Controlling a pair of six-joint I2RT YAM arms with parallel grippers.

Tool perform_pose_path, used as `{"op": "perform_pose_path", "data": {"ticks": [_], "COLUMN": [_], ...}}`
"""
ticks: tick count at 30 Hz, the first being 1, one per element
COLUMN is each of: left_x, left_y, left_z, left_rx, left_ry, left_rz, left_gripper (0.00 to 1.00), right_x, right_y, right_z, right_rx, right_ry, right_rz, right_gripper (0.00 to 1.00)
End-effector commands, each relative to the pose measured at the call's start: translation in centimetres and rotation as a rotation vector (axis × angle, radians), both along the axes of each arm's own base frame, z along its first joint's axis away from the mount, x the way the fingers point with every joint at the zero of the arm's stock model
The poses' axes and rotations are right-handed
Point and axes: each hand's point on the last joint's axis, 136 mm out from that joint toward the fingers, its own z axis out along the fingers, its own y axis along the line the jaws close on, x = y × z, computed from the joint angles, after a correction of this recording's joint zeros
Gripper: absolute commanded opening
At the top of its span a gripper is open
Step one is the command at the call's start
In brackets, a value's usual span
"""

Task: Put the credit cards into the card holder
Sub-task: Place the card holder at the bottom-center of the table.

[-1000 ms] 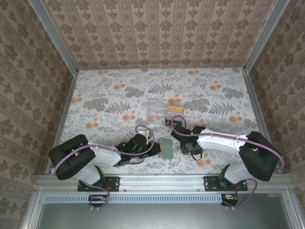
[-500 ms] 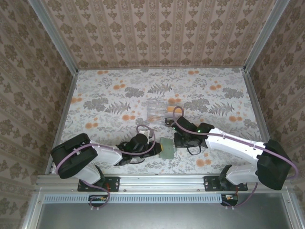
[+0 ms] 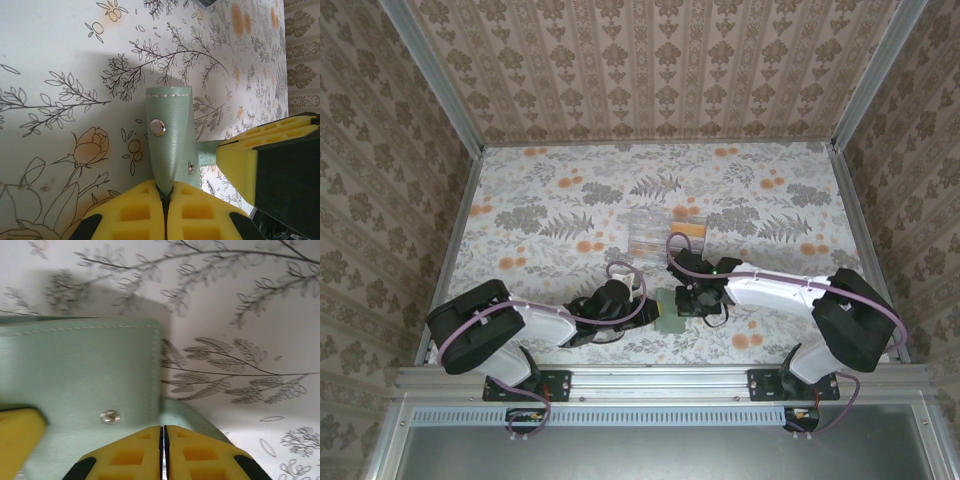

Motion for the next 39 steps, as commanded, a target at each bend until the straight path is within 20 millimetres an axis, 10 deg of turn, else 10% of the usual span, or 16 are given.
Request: {"op": "perform_pose_path", "data": {"ticks": [1, 14, 21, 26, 33, 39], "left_x": [0.3, -0.1, 0.0, 1.1, 1.9, 4.7], "left_y": [-0.1, 0.8, 3.8, 4.7, 4.6, 4.9], "left_z": [0.2, -1.2, -3.0, -0.4, 2.9, 5.3], "left_rx": [0.011, 0.062, 0.32, 0.396, 0.373, 0.351], "left_ry": [-0.019, 0.004, 0.04, -0.043, -0.124, -0.175], "left_rz": [-0.008, -0.003, 0.039, 0.051, 0.049, 0.12], "left_gripper": [0.0, 0.03, 0.49, 0.6, 0.64, 0.69], "right_x": [-0.7, -2.0, -2.0, -0.9, 1.2, 5.9], "right_y": [-2.5, -5.0, -3.7, -3.6, -2.1, -6.1], "right_z": [-1.2, -4.2, -3.7, -2.5, 3.6, 9.4], "right_rx": [-0.072, -0.108, 0.112, 0.204, 0.372, 0.313], "right_ry": [0.032, 0.117, 0.144, 0.131, -0.022, -0.227], "right_rz": [-0.045, -0.076, -0.159, -0.192, -0.152, -0.167], "right_gripper": [0.14, 0.14, 0.19, 0.25, 0.33, 0.5]}}
